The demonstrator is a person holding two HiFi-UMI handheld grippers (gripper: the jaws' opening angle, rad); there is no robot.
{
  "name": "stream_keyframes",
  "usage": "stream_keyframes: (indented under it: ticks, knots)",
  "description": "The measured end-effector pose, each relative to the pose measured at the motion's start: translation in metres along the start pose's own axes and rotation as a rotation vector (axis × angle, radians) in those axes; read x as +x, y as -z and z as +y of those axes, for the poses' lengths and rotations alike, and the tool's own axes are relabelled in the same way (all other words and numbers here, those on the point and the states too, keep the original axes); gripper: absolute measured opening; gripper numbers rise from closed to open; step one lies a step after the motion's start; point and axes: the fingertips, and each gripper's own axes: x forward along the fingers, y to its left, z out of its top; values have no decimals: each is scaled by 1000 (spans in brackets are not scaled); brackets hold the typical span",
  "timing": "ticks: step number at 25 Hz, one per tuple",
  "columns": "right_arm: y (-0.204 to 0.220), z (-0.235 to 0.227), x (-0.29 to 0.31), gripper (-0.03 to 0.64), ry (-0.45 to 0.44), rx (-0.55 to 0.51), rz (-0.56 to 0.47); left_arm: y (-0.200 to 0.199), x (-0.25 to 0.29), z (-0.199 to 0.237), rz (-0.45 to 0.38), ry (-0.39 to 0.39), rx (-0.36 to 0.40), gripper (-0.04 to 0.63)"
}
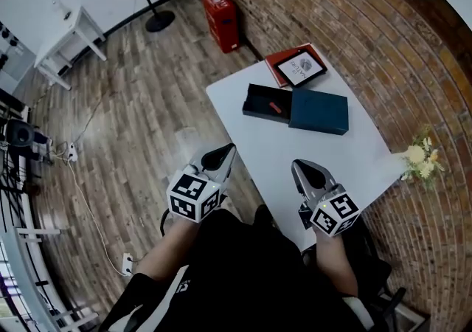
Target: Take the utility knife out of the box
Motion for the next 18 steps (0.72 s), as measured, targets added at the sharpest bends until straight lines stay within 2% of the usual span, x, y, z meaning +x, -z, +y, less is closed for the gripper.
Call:
stream_keyframes:
  ticks: [5, 9, 14, 18]
  knots:
    - [18, -17, 27, 2, 13, 53, 42, 4, 31, 21, 40, 29, -6, 8]
    - [22, -21, 60, 2, 40, 45, 73, 3, 46, 55, 35, 60, -12, 8]
    - [-1, -29, 125, 2, 131, -2, 65, -12, 63, 131, 18, 102, -4, 8]
    - [-19, -23, 193, 2, 191, 0, 41, -32, 74, 186, 14, 162, 46, 8]
